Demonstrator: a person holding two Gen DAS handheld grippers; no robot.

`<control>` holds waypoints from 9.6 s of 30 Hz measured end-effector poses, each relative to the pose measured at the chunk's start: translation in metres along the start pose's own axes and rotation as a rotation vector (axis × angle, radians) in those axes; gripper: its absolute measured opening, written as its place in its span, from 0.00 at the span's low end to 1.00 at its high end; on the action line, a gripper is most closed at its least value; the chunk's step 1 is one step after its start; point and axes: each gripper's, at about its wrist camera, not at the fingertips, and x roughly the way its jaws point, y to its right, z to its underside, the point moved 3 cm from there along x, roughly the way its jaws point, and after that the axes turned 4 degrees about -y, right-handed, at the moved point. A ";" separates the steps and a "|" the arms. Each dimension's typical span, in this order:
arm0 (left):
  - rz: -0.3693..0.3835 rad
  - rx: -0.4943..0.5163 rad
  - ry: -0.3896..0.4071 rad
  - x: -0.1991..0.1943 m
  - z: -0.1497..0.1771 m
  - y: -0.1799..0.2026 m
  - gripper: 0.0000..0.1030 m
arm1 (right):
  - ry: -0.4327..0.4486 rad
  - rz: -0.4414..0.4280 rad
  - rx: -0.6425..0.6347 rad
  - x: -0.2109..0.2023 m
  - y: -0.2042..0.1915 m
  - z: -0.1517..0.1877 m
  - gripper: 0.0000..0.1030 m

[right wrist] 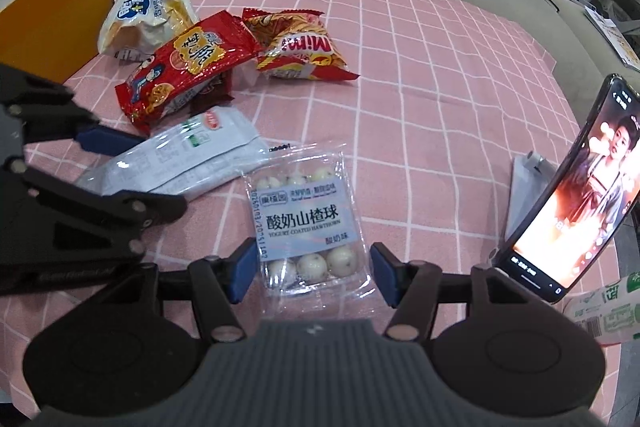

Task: Organize snacks
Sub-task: 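Carry both packets over the orange box and open both tools to drop them, then withdraw both tools from the box back toward the remaining snacks, then grasp the red crispy-snack bag with the right tool while the left tool grasps the bread bag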

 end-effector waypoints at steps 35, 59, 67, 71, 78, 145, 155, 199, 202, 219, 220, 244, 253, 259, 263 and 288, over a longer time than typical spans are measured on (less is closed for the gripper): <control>-0.325 -0.507 0.218 -0.218 0.084 -0.151 0.52 | 0.348 -0.216 -0.277 -0.154 -0.160 -0.081 0.56; -0.336 -0.636 -0.098 -0.148 0.102 -0.283 0.52 | 0.141 -0.240 -0.628 -0.049 -0.310 -0.174 0.56; -0.314 -0.656 -0.169 -0.123 0.111 -0.290 0.52 | 0.082 -0.230 -0.664 -0.018 -0.321 -0.169 0.56; -0.318 -0.647 -0.203 -0.116 0.113 -0.292 0.52 | 0.066 -0.225 -0.696 -0.011 -0.326 -0.167 0.58; -0.308 -0.669 -0.231 -0.109 0.119 -0.294 0.54 | 0.052 -0.205 -0.715 -0.006 -0.330 -0.164 0.55; -0.131 -0.490 0.221 -0.131 0.039 -0.093 0.65 | 0.290 -0.081 -0.037 -0.066 -0.076 -0.033 0.59; -0.061 -0.466 0.116 -0.069 0.021 -0.107 0.63 | 0.222 -0.035 -0.054 -0.021 -0.055 -0.050 0.43; -0.083 -0.533 0.142 -0.077 0.017 -0.107 0.33 | 0.106 -0.144 0.194 -0.014 -0.039 -0.038 0.59; -0.120 -0.535 0.160 -0.083 0.014 -0.119 0.38 | 0.064 -0.145 0.290 -0.007 -0.051 -0.043 0.67; -0.149 -0.461 0.159 -0.048 -0.011 -0.135 0.64 | 0.065 -0.084 0.206 0.025 -0.085 -0.068 0.66; -0.157 -0.452 0.159 -0.044 -0.013 -0.134 0.65 | 0.067 -0.085 0.181 0.025 -0.083 -0.067 0.65; -0.168 -0.540 0.055 -0.033 -0.004 -0.125 0.11 | 0.051 -0.132 -0.016 0.014 -0.055 -0.038 0.65; -0.158 -0.586 -0.097 -0.074 0.053 -0.091 0.10 | 0.024 -0.189 -0.124 -0.010 -0.065 0.003 0.65; -0.084 -0.525 -0.135 -0.084 0.082 -0.071 0.15 | 0.012 -0.217 -0.174 -0.022 -0.074 0.030 0.65; -0.102 -0.333 -0.126 -0.098 0.079 -0.067 0.43 | 0.027 -0.228 -0.205 -0.025 -0.079 0.034 0.65; -0.092 0.148 -0.300 -0.038 0.042 -0.065 0.65 | 0.038 -0.262 -0.236 -0.022 -0.080 0.037 0.65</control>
